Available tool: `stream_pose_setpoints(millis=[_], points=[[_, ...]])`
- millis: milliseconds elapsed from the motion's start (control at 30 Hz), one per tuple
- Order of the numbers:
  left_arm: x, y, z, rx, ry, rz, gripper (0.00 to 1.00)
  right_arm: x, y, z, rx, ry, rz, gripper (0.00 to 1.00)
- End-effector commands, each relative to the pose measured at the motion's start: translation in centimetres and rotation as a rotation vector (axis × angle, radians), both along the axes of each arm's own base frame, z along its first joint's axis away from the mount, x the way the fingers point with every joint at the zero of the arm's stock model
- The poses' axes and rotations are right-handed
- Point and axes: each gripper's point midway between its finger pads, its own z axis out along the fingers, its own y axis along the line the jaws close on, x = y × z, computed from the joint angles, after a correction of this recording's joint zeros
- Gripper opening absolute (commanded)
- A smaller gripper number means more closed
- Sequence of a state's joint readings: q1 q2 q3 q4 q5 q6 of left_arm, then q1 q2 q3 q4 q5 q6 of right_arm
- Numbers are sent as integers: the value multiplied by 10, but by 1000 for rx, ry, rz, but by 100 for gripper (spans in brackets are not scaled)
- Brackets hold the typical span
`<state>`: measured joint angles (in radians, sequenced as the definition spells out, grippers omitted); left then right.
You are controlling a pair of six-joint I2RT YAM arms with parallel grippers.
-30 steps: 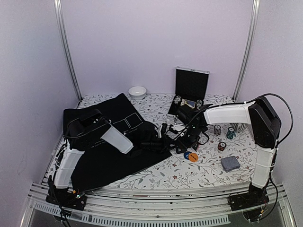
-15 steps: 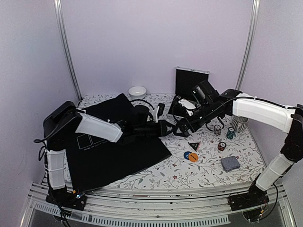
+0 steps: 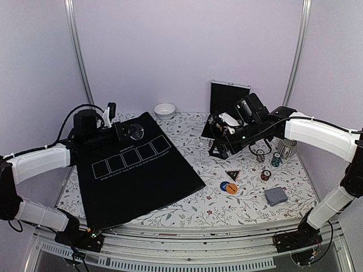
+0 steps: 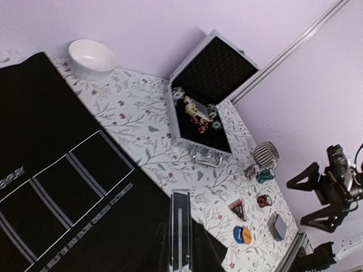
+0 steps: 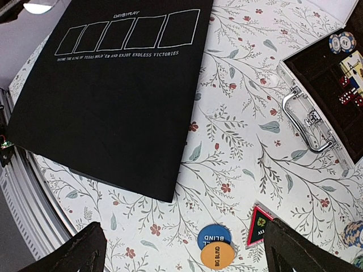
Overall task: Distribute texas hold em gaming equipment
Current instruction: Place the dealer button on the poker table mat.
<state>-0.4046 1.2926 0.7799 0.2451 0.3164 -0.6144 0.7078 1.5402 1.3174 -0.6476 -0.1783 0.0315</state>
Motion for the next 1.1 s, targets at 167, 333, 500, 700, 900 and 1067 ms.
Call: stream_pose_setpoints(millis=[167,333,500,700,900,1067], points=[[-24,69,-72,-82,270,34,0,9,1,-10,-6,1,-22,99],[-50,57,-115,-65,434,-79,0,5,-6,-17,-25,7,-37,99],[-61,59,-137,-45,482,-88,0,2,-9,-23,-31,20,-43,99],[-67,49,-166,-40,590,-165,0,-1,-13,-25,-36,17,-46,99],[-60,51,-189,7,626,-171,0,-9,-20,-33,-48,28,-52,99],[-55,50,-189,25,620,-194,4,-9,-20,-38,-54,38,-53,99]])
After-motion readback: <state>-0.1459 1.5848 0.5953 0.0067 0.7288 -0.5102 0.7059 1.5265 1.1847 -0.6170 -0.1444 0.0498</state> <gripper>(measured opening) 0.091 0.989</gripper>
